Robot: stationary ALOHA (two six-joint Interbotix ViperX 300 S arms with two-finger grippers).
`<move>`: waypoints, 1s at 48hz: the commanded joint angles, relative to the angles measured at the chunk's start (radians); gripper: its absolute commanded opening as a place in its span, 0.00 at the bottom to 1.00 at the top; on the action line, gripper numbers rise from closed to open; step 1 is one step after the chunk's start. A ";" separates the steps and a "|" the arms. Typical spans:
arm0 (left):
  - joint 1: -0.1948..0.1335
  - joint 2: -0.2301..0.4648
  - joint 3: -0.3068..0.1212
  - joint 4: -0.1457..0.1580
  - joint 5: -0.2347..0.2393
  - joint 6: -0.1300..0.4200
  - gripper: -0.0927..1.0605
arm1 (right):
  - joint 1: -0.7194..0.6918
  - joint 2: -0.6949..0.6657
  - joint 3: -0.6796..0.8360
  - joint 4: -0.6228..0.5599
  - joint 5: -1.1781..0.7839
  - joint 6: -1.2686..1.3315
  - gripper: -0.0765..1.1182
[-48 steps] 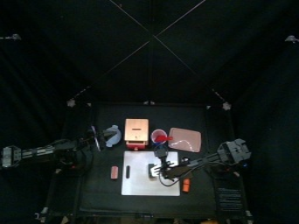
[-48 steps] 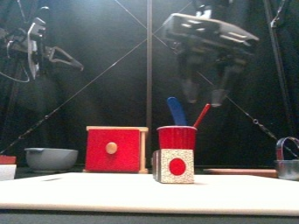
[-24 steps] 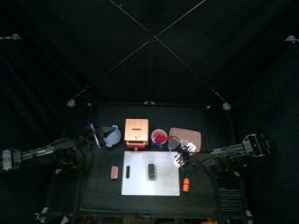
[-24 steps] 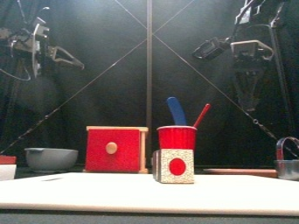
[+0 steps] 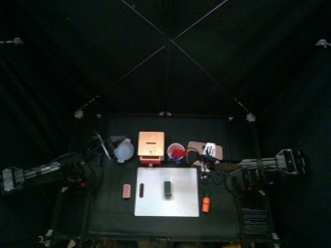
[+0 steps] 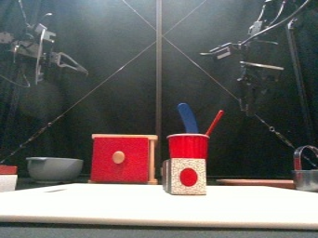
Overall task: Place sushi on board then cut the sushi with the knife then place the pieces on the plate
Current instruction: Pick knife at handle with right hand
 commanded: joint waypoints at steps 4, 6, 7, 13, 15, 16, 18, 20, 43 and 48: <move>0.031 0.003 -0.009 -0.006 -0.011 -0.002 0.09 | 0.021 -0.005 -0.006 -0.080 -0.109 -0.040 0.76; 0.034 0.003 -0.008 -0.006 -0.009 -0.002 0.09 | 0.020 -0.005 -0.005 -0.077 -0.143 -0.054 0.76; 0.034 0.003 -0.008 -0.008 -0.011 -0.002 0.09 | 0.020 -0.003 -0.003 -0.075 -0.155 -0.058 0.76; 0.034 0.003 -0.005 -0.009 -0.011 -0.002 0.09 | 0.026 0.006 0.008 -0.066 -0.215 -0.110 0.76; 0.034 0.003 -0.003 -0.009 -0.011 -0.002 0.09 | 0.029 0.015 0.012 -0.057 -0.230 -0.137 0.76; 0.034 0.003 -0.002 -0.011 -0.011 -0.002 0.09 | 0.031 0.020 0.015 -0.051 -0.242 -0.153 0.76; 0.035 0.003 -0.002 -0.011 -0.009 -0.002 0.09 | 0.031 0.026 0.020 -0.040 -0.258 -0.178 0.76; 0.034 0.003 -0.002 -0.012 -0.011 -0.003 0.09 | 0.028 0.032 0.023 -0.032 -0.272 -0.206 0.76; 0.038 0.003 -0.002 -0.063 -0.009 -0.002 0.09 | -0.087 0.098 0.028 -0.023 -0.439 -0.436 0.76; 0.038 0.003 -0.002 -0.064 -0.009 -0.003 0.09 | -0.118 0.118 0.025 -0.015 -0.446 -0.479 0.75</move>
